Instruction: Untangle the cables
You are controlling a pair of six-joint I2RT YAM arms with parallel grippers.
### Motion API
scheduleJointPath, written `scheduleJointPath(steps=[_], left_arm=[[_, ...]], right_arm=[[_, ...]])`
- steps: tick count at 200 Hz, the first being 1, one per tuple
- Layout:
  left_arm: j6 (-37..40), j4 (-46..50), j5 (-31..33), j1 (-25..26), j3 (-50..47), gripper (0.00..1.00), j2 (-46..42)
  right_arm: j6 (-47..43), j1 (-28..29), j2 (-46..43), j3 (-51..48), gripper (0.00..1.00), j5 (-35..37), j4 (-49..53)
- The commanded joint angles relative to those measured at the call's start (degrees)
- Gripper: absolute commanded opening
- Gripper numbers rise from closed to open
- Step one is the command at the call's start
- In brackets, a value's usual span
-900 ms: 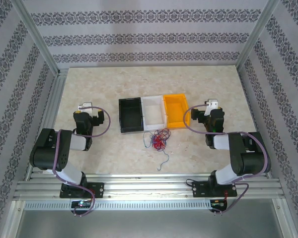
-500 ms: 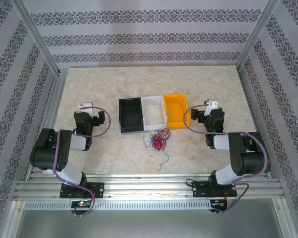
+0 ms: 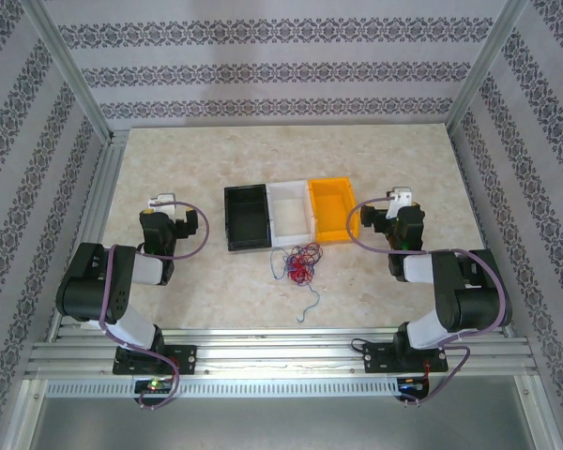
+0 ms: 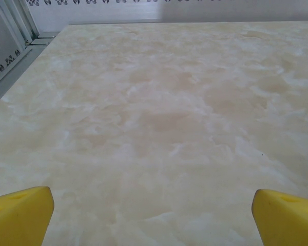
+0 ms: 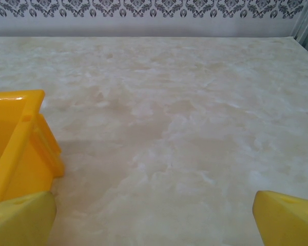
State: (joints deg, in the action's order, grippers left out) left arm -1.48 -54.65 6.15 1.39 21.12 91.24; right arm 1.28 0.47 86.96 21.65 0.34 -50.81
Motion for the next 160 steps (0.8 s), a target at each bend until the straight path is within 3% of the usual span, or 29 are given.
scheduleJointPath(steps=[1,65,72,79,93,102,133,160], left_arm=[[0.8,-1.0,-0.6,-0.3,0.4,0.99,0.1],[0.9,0.0,-0.6,-0.4,1.0,0.99,-0.5],[0.9,2.1,-0.3,-0.3,1.9,0.99,-2.1],[0.9,10.4,0.0,-0.3,4.6,0.99,-5.4],[-2.7,30.7,3.2,-0.3,14.0,0.99,-11.2],[-5.3,37.7,5.9,-0.2,18.4,0.99,-13.1],[-8.1,37.7,16.9,7.5,20.9,0.99,-16.6],[-18.9,51.2,13.3,17.9,26.5,1.00,-13.9]], right_arm=[[0.4,-0.5,-0.1,0.5,0.98,-1.4,-1.0],[1.1,-1.5,0.0,0.7,0.98,-3.3,-0.8],[1.0,-1.2,-0.1,0.8,0.98,-2.4,-0.8],[1.3,-0.7,-0.9,1.4,0.98,-0.3,0.5],[-0.5,1.9,-6.6,4.4,0.98,4.3,12.1],[-0.6,4.7,-11.2,8.4,0.98,9.1,23.6],[6.3,15.9,-19.9,15.4,0.98,15.2,41.2],[10.9,26.1,-22.4,19.2,0.98,16.1,54.3]])
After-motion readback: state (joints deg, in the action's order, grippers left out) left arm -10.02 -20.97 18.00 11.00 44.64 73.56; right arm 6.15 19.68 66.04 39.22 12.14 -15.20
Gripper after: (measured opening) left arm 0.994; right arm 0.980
